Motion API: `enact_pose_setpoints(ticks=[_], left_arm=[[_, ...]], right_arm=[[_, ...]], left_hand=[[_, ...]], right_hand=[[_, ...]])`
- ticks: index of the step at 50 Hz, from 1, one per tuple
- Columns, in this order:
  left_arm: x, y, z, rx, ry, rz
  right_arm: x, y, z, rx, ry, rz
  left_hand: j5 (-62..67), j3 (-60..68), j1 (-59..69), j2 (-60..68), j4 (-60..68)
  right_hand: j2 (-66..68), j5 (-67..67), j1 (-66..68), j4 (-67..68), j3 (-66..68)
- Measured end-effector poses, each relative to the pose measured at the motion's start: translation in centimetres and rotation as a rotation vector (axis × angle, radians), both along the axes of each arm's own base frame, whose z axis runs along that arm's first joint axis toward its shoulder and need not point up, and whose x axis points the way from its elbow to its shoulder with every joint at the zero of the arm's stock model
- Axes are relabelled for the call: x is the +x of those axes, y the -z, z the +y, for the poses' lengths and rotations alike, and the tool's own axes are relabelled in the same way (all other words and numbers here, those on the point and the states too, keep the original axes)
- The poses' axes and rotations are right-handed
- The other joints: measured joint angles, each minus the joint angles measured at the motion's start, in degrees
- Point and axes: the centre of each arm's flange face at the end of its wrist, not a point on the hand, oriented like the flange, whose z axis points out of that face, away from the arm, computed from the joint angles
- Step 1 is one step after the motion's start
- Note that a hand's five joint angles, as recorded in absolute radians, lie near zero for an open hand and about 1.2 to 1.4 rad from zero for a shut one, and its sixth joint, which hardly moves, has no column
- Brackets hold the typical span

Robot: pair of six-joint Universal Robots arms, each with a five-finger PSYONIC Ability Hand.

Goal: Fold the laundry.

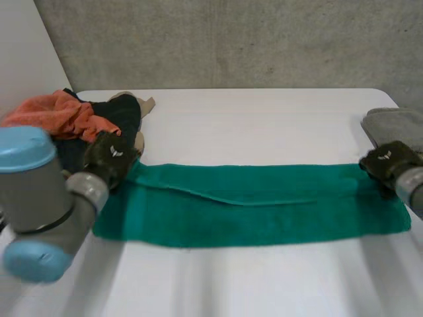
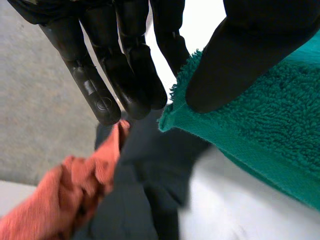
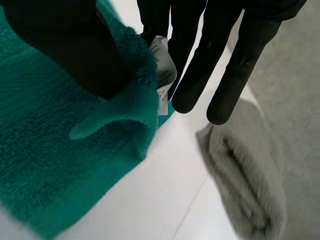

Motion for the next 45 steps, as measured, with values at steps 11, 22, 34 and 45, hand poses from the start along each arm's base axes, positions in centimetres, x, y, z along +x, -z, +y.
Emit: enact_pose_setpoints(ticks=[11, 22, 34, 45], left_arm=[[-3.7, 2.6, -6.5, -0.051, -0.01, 0.033], [-5.6, 1.6, -8.1, -0.12, 0.001, 0.064], [-5.7, -2.3, -6.2, -0.16, 0.018, 0.136], [-3.5, -2.8, -1.7, -0.04, 0.015, 0.271]], right_arm=[[2.2, 2.0, -5.4, -0.121, 0.02, 0.02], [1.7, 1.3, -7.7, -0.173, 0.125, 0.059], [1.4, -5.7, -4.8, -0.266, 0.093, -0.039], [-1.8, -3.9, 0.1, 0.047, 0.055, -0.151]], left_hand=[[0.0, 0.0, 0.0, 0.0, 0.0], [-55.33, -56.39, -54.39, -56.56, -57.15], [-55.33, -56.45, -54.39, -56.7, -57.24], [-55.33, -56.45, -54.39, -56.7, -57.24]], right_hand=[[-1.17, -0.56, -0.94, -0.58, -0.59], [-54.94, -55.02, -50.97, -56.63, -56.2], [-54.94, -55.02, -50.97, -56.63, -56.2], [-50.99, -51.47, -48.8, -52.82, -52.1]])
